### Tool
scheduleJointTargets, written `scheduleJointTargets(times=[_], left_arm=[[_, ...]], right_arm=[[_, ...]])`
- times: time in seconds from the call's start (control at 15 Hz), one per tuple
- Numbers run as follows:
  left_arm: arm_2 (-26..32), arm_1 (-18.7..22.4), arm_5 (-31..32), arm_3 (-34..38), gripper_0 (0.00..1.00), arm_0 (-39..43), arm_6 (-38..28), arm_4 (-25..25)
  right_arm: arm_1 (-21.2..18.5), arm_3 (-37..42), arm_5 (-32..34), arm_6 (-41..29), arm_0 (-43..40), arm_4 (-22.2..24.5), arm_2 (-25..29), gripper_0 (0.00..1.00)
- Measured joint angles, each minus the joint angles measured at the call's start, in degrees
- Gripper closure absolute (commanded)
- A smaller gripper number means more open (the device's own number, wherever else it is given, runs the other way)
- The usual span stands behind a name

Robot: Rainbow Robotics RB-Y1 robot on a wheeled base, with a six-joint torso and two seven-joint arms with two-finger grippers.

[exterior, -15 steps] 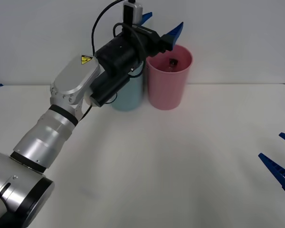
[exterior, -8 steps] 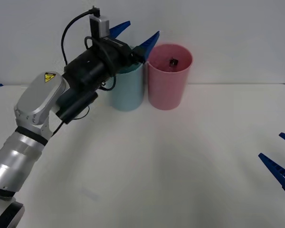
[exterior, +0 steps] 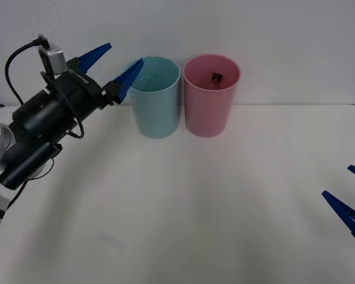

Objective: Grasp the object on the table and drop it into the matching bin: aluminum can to the light blue bin, PET bottle to the pink bin.

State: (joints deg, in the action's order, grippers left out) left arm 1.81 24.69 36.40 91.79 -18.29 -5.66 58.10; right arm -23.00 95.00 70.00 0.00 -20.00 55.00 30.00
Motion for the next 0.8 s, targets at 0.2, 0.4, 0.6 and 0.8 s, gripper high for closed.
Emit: scheduleJointTargets(times=[0.2,0.4,0.6,0.8], left_arm=[[7.6,0.0,6.0,3.0,0.00,5.9,-0.2,0.1],[14.1,0.8,10.7,4.7,0.00,11.0,0.0,0.1],[20.0,1.7,15.9,4.9,0.00,15.2,0.7,0.4],[26.4,1.8,22.3,4.9,0.00,19.2,1.2,3.2]], right_arm=[[0.0,0.0,0.0,0.0,0.0,0.0,0.0,0.00],[0.0,0.0,0.0,0.0,0.0,0.0,0.0,0.00],[0.0,0.0,0.0,0.0,0.0,0.0,0.0,0.00],[0.0,0.0,0.0,0.0,0.0,0.0,0.0,0.00]])
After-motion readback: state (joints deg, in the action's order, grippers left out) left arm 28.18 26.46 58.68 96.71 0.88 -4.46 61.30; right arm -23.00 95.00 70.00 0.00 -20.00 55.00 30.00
